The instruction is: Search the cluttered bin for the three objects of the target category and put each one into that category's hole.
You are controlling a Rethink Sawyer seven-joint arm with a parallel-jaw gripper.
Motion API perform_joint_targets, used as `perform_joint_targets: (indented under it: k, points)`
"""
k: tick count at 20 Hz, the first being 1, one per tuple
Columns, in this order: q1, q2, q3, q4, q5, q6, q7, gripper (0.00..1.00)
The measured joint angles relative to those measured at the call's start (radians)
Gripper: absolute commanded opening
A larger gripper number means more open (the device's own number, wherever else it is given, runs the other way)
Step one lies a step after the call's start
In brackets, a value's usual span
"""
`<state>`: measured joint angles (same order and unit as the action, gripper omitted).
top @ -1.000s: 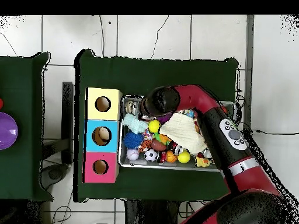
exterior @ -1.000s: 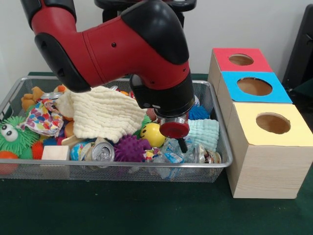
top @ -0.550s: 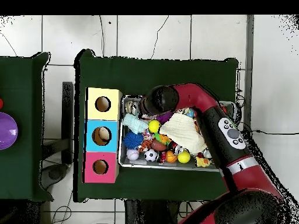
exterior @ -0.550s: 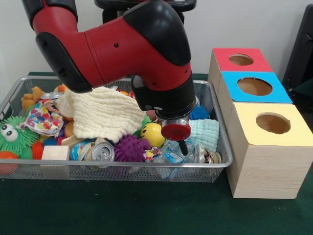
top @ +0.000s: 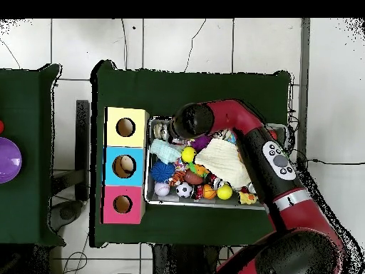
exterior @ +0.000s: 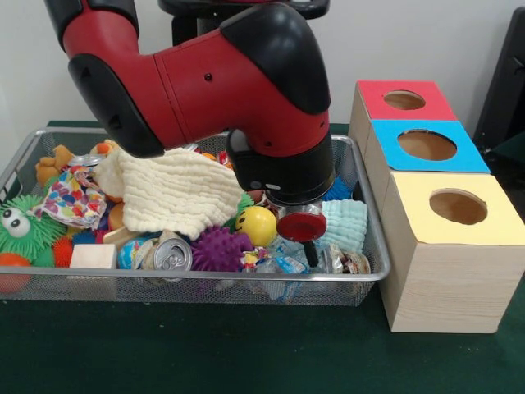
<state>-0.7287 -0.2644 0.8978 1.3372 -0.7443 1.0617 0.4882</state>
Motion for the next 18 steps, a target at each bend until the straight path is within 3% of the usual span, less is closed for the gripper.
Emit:
perform_joint_targets:
  k: [2, 3, 18]
  points:
    - [0.003, 0.000, -0.003, -0.004, -0.002, 0.000, 0.000, 1.00]
    - [0.005, 0.000, -0.007, -0.007, -0.004, 0.000, 0.000, 0.00]
    - [0.032, -0.022, -0.037, -0.012, -0.005, 0.001, 0.000, 0.00]
